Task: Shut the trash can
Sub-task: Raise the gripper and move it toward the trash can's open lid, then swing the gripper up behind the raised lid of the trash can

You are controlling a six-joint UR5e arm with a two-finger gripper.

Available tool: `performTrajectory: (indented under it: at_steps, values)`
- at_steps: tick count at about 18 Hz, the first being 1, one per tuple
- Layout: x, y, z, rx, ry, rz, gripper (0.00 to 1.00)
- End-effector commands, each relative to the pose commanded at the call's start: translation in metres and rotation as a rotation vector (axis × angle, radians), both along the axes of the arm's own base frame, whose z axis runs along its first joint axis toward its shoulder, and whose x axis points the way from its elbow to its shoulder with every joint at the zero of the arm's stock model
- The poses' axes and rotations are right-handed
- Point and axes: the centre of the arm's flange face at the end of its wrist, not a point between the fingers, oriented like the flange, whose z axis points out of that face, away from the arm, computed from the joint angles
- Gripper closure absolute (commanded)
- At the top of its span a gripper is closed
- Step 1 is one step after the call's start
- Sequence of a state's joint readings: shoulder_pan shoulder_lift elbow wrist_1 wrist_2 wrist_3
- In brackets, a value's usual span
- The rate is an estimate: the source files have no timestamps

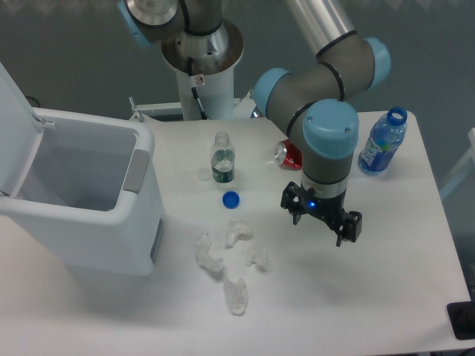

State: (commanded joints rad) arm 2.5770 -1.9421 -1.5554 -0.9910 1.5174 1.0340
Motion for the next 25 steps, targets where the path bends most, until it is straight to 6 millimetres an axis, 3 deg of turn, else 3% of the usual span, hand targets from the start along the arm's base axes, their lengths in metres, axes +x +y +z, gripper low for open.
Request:
performTrajectory:
  at_steps: [5,7,9,11,14,17,25]
  values:
    - [0.021,0.003,0.034,0.115,-0.028,0.072,0.03]
    - [0.036,0.013,0.046,0.180,-0.071,0.149,0.34]
    - [0.052,0.013,0.071,0.234,-0.083,0.216,0.65]
    - [0.080,0.015,0.088,0.271,-0.102,0.241,0.83]
    - [0.121,0.006,0.136,0.377,-0.122,0.291,0.87]
    - [0.160,-0.006,0.192,0.508,-0.157,0.340,0.96]
    - [0.277,0.001,0.259,0.642,-0.220,0.224,0.98]
